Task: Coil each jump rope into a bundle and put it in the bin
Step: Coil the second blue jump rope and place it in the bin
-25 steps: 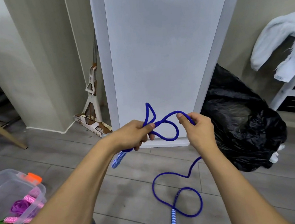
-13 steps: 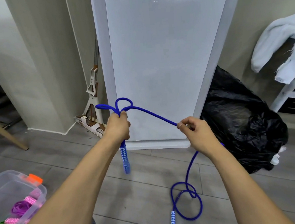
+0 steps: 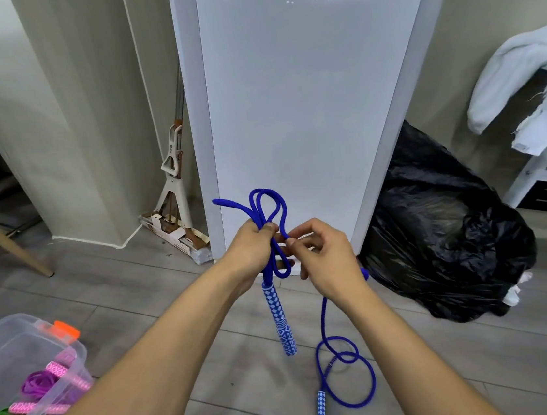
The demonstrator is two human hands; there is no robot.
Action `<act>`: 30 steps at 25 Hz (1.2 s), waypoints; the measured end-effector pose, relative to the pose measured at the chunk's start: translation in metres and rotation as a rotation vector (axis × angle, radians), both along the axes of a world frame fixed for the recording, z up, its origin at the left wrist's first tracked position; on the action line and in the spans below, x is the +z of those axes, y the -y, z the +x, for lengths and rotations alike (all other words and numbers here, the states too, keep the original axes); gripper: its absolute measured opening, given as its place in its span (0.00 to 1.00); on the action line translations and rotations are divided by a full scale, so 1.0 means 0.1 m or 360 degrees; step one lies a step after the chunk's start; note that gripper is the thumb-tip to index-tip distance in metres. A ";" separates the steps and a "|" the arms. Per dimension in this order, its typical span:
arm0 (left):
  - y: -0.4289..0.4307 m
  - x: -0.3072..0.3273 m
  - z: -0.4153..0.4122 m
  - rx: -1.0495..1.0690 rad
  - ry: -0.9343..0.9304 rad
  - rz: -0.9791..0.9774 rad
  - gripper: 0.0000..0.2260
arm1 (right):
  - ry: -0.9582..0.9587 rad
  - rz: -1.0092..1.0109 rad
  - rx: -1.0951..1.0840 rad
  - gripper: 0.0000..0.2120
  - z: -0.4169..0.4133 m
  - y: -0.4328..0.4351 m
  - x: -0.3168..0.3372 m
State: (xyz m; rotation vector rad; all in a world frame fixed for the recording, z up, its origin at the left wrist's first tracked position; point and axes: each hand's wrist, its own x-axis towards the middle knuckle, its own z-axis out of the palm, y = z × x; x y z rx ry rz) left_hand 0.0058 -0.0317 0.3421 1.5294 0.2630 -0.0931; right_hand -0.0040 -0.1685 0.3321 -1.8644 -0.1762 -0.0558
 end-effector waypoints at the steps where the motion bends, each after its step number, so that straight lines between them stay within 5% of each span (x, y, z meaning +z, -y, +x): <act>1: 0.02 -0.01 0.00 0.0015 -0.0014 -0.0041 0.09 | 0.0006 -0.0045 -0.0007 0.01 -0.02 -0.02 -0.01; 9: -0.01 0.01 0.05 0.0181 0.0092 -0.0281 0.09 | -0.0106 -0.0284 0.0090 0.07 0.03 0.05 -0.06; 14: -0.34 0.09 0.22 0.0599 0.0373 -0.0717 0.07 | -0.0630 -0.1242 0.0298 0.08 0.16 0.44 -0.26; 16: -0.33 0.10 0.21 0.0537 0.0391 -0.0747 0.08 | -0.0695 -0.1357 0.0289 0.08 0.17 0.51 -0.26; 21: -0.12 0.04 0.16 0.0299 0.0343 -0.0616 0.07 | -0.0448 -0.0508 0.0519 0.09 0.05 0.29 0.00; 24: -0.22 0.10 0.19 0.0402 0.0239 -0.0938 0.09 | -0.0421 0.0084 0.0465 0.09 0.06 0.26 0.11; 27: -0.31 0.14 0.17 0.0506 0.0117 -0.1191 0.11 | -0.0341 -0.0073 0.0612 0.12 0.06 0.31 0.11; 30: -0.36 0.14 0.19 0.0628 0.0118 -0.0947 0.11 | -0.0422 -0.0371 0.0821 0.12 0.02 0.34 0.10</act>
